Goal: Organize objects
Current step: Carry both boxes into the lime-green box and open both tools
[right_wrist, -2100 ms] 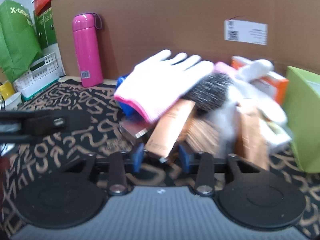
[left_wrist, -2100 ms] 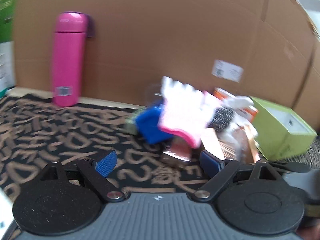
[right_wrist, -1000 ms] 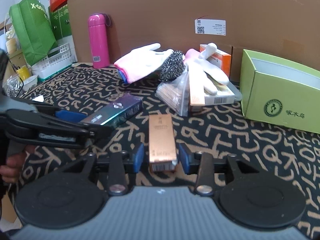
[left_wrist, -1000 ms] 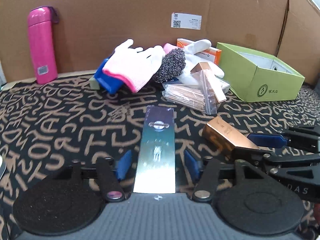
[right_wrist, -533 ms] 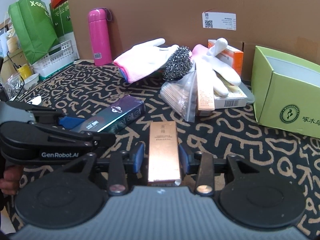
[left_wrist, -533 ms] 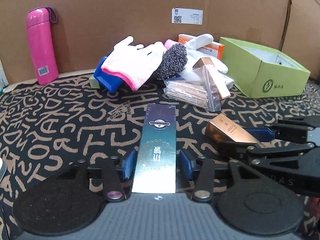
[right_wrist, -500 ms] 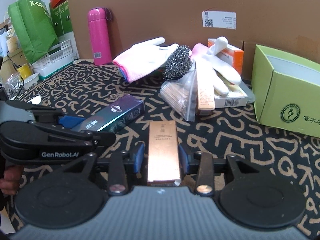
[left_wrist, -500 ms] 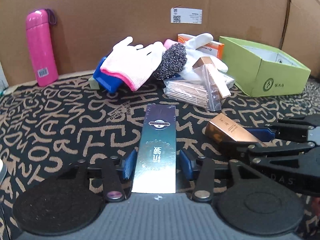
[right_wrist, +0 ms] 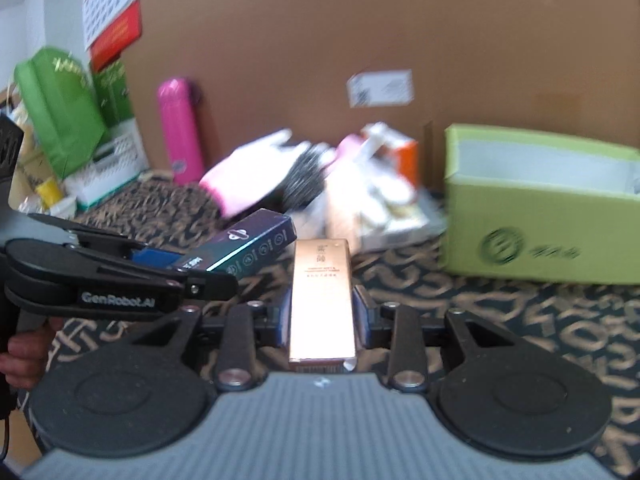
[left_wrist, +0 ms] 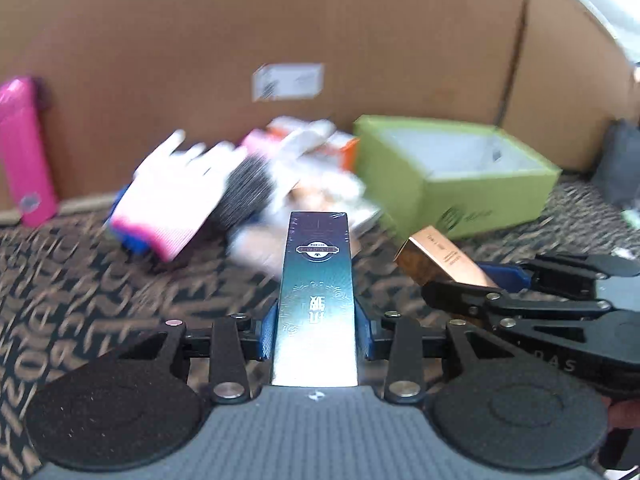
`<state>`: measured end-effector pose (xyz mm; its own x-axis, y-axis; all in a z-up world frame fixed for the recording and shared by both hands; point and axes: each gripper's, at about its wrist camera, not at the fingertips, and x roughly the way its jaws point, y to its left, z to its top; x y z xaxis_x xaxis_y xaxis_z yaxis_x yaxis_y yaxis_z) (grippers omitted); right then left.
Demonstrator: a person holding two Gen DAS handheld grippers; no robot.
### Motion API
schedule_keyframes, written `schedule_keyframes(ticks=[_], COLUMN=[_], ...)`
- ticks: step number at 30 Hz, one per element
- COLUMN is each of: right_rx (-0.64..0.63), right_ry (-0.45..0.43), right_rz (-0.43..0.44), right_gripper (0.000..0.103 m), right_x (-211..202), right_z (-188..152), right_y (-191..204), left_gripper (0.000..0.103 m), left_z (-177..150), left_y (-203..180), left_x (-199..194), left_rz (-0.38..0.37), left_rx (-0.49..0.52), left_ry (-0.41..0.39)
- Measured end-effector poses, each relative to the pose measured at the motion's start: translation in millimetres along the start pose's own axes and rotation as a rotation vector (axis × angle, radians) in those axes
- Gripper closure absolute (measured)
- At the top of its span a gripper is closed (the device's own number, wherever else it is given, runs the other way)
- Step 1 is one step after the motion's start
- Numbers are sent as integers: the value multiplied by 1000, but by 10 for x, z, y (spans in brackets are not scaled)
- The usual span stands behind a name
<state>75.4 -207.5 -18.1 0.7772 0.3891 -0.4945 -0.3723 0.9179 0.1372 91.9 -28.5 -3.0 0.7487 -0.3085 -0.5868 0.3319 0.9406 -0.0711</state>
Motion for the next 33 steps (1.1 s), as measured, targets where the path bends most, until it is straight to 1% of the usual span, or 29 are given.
schedule_keyframes(ticks=[4, 8, 12, 14, 17, 19, 20, 23, 25, 29, 32, 33], right_rx=[18, 29, 25, 24, 12, 13, 23, 46, 52, 34, 19, 13], right_ry=[-67, -123, -168, -179, -160, -134, -117, -52, -3, 71, 100, 109], right_rz=[-50, -130, -220, -262, -326, -352, -356, -353, -349, -347, -354, -355], right_gripper=[72, 72, 72, 72, 72, 72, 72, 72, 72, 72, 72, 72], right_x=[-236, -396, -447, -400, -222, -54, 36, 329, 505, 690, 779, 798], right_z=[196, 419, 677, 800, 944, 999, 1011, 1031, 1019, 912, 862, 862], right_y=[-324, -688, -1020, -1191, -1439, -1609, -1702, -1934, -2030, -2040, -2060, -2063], left_gripper=[62, 62, 62, 62, 62, 62, 62, 62, 62, 62, 62, 60], left_z=[336, 670, 1046, 1205, 1372, 1435, 1454, 1482, 1464, 1418, 1398, 1392], left_y=[-341, -679, -931, -1028, -1119, -1186, -1211, -1222, -1246, -1273, -1271, -1272], left_x=[43, 163, 440, 619, 901, 1086, 1184, 1501, 1643, 1780, 1797, 1794], left_rz=[-67, -124, -202, -209, -210, -195, -197, -220, -209, -201, -221, -237], left_rx=[47, 73, 40, 25, -4, -7, -4, -41, -43, -44, -47, -44], left_ry=[-61, -111, -110, -118, -107, -102, -94, -21, -4, 20, 23, 18])
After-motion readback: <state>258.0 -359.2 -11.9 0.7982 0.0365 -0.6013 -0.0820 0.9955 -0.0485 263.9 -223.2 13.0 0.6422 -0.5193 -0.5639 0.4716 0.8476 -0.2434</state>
